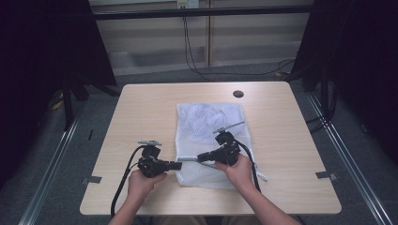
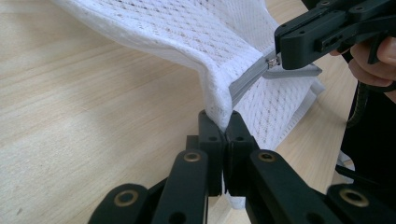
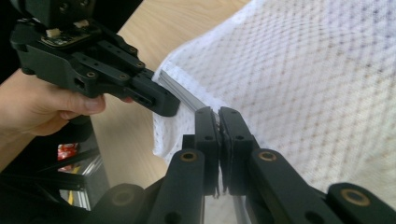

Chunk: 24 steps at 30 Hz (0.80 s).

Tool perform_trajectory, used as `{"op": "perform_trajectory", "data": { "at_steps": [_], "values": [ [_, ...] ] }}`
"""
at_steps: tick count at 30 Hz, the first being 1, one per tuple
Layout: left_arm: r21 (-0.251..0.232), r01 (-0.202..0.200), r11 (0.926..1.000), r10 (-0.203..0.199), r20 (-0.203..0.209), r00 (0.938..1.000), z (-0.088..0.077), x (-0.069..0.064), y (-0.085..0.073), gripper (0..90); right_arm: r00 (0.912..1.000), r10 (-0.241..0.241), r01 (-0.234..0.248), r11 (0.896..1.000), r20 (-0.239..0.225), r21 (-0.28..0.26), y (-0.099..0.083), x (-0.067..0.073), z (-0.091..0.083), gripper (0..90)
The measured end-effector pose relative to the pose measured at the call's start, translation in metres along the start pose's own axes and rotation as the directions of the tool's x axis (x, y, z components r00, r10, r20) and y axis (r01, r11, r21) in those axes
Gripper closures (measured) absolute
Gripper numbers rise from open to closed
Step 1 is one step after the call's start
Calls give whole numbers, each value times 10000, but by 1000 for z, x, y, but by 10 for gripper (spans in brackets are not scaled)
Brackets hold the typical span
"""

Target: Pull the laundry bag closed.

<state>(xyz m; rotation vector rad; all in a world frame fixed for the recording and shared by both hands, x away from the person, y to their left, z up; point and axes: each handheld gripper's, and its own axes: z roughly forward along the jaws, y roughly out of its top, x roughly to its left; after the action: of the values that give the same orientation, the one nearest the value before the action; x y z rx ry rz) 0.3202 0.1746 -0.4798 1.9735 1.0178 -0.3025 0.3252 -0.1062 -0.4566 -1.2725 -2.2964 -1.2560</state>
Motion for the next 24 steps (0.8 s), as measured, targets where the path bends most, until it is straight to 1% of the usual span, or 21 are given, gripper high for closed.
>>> {"op": "perform_trajectory", "data": {
  "at_steps": [4,9,10,12,15,20,21,24],
  "values": [
    [28,4,10000,-4,105,9999,-1,0,0,887,10000,68,-69,10000,-56,-58,-2,-2,-2,869],
    [28,40,10000,-40,56,10000,0,0,0,887,10000,-31,30,10000,-83,-90,-3,-2,-4,869],
    [32,86,10000,-86,40,10000,0,0,0,887,10000,-43,43,10000,0,-73,-4,-3,-4,869],
    [70,67,10000,-67,55,10000,0,0,0,887,9999,53,-54,9999,-94,-123,-5,-4,-5,869],
    [53,149,9999,-149,109,9998,1,-1,0,887,10000,36,-37,9999,-66,-101,-5,-5,-5,869],
    [66,142,9999,-143,106,9998,0,0,0,887,10000,27,-27,10000,35,-81,-6,-6,-6,869],
    [86,136,9999,-137,90,9999,0,0,0,887,10000,-1,1,10000,-41,-99,-6,-7,-7,869],
    [117,121,9999,-122,94,9999,1,0,0,888,10000,32,-32,10000,-35,-91,-6,-7,-7,869]
  ]
}}
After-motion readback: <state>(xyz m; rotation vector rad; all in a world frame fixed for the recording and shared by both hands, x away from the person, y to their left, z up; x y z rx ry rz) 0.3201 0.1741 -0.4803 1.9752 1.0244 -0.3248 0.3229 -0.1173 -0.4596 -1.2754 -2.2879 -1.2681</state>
